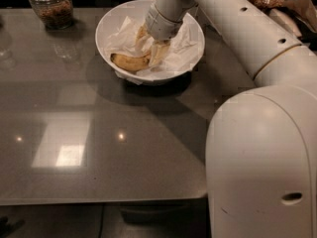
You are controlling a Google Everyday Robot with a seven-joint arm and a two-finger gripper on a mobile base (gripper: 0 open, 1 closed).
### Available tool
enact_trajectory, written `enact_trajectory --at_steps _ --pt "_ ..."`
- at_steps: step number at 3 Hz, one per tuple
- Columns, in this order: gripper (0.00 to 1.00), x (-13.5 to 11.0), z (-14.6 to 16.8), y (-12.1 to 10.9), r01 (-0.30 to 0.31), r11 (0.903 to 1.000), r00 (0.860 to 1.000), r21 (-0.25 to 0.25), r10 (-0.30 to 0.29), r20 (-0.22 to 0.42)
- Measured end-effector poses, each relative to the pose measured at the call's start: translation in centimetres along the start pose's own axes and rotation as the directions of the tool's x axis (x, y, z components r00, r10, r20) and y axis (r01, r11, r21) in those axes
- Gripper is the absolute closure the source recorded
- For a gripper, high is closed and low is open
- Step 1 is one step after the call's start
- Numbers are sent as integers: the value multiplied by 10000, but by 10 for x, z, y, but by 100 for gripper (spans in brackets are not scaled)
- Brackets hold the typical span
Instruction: Pick banana from white bowl
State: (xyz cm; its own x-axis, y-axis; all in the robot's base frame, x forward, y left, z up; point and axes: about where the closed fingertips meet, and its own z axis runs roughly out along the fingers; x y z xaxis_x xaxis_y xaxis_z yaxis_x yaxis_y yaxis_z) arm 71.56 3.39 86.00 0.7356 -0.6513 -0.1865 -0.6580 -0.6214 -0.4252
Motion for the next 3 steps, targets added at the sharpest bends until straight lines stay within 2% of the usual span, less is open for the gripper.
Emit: enact_trajectory --at_steps 2,3 --pt "49 10 12 9 -138 9988 9998 -465 131 -159" --pt "68 12 13 11 -171 9982 9996 -570 159 -215"
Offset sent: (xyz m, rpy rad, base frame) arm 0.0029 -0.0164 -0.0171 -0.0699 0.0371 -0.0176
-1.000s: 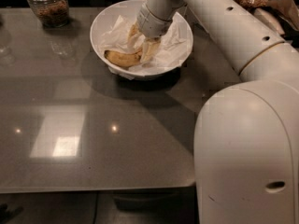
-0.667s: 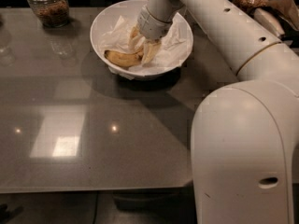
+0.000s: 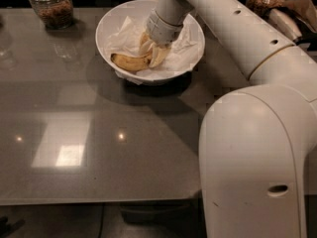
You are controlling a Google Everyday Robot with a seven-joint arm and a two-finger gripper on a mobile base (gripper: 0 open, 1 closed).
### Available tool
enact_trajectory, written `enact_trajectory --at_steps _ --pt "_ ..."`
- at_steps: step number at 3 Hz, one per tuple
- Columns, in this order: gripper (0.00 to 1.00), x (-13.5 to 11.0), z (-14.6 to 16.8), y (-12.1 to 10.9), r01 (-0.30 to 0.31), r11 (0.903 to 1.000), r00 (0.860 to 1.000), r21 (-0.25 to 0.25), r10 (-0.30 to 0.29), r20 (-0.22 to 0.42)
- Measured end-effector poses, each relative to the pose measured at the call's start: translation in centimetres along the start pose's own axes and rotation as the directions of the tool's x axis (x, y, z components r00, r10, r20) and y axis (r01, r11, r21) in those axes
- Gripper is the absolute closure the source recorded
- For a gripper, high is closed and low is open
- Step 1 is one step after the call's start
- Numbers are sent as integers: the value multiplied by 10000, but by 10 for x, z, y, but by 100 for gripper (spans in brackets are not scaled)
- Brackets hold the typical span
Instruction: Pick banana from white bowl
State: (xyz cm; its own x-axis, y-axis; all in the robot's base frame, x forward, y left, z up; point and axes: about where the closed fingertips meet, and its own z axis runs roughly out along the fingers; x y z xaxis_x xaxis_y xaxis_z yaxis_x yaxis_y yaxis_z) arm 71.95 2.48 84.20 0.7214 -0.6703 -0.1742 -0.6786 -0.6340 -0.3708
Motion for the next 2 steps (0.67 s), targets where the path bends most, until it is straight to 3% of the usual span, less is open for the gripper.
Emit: enact_trajectory --at_steps 1,2 --pt "91 0 -1 0 -16 10000 10000 -24 16 -30" --pt "100 0 -2 0 -30 10000 10000 -10 30 -23"
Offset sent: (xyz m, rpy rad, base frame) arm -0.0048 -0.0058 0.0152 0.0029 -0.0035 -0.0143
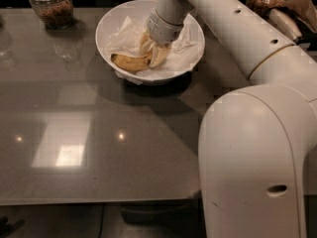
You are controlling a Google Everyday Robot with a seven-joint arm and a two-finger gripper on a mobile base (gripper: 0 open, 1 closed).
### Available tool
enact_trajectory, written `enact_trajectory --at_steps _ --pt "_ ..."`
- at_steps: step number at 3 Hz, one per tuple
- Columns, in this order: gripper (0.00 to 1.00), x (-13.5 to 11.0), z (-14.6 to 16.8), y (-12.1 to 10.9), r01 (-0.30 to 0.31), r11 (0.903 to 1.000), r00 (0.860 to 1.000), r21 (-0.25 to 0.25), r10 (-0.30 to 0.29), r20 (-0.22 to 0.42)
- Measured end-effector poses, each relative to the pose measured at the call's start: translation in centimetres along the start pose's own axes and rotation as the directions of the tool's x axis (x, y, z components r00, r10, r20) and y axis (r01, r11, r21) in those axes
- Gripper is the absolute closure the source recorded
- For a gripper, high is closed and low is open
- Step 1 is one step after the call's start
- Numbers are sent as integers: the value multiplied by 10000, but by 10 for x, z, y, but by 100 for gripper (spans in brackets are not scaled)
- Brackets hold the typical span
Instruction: Pick banana from white bowl
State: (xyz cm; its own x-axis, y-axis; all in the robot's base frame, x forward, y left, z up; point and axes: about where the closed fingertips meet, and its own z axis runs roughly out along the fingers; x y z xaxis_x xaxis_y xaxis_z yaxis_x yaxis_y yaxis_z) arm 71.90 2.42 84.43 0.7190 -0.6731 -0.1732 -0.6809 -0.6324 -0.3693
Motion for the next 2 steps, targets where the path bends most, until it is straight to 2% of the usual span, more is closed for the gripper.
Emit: enact_trajectory --at_steps 2 --pt "100 -19 -29 1 -157 9985 9993 534 138 356"
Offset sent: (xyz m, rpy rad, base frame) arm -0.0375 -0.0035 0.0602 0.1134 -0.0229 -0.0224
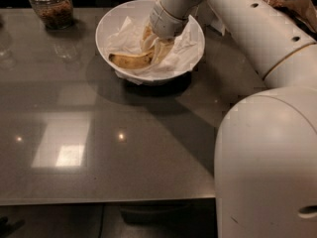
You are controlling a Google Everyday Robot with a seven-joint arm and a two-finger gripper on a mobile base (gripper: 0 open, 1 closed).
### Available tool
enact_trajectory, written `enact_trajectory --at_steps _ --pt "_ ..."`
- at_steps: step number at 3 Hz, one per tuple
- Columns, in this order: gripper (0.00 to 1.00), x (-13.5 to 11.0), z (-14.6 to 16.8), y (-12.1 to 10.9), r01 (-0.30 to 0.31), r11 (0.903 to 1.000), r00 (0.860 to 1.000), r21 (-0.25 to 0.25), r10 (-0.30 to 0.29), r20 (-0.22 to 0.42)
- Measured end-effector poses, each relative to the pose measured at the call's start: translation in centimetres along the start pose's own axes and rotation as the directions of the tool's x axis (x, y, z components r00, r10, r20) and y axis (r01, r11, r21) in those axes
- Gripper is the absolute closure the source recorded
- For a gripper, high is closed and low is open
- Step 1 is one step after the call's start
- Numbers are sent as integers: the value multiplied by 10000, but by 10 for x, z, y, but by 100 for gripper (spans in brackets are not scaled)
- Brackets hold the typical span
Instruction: Pick banana from white bowl
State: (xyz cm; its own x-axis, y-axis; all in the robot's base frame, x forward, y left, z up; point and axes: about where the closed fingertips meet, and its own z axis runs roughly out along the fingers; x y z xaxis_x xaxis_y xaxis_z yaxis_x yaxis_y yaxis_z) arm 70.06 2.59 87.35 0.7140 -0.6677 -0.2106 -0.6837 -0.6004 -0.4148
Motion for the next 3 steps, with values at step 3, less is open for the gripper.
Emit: enact_trajectory --at_steps 3 --pt "100 -17 -99 37 -1404 9785 9899 1513 1421 -3"
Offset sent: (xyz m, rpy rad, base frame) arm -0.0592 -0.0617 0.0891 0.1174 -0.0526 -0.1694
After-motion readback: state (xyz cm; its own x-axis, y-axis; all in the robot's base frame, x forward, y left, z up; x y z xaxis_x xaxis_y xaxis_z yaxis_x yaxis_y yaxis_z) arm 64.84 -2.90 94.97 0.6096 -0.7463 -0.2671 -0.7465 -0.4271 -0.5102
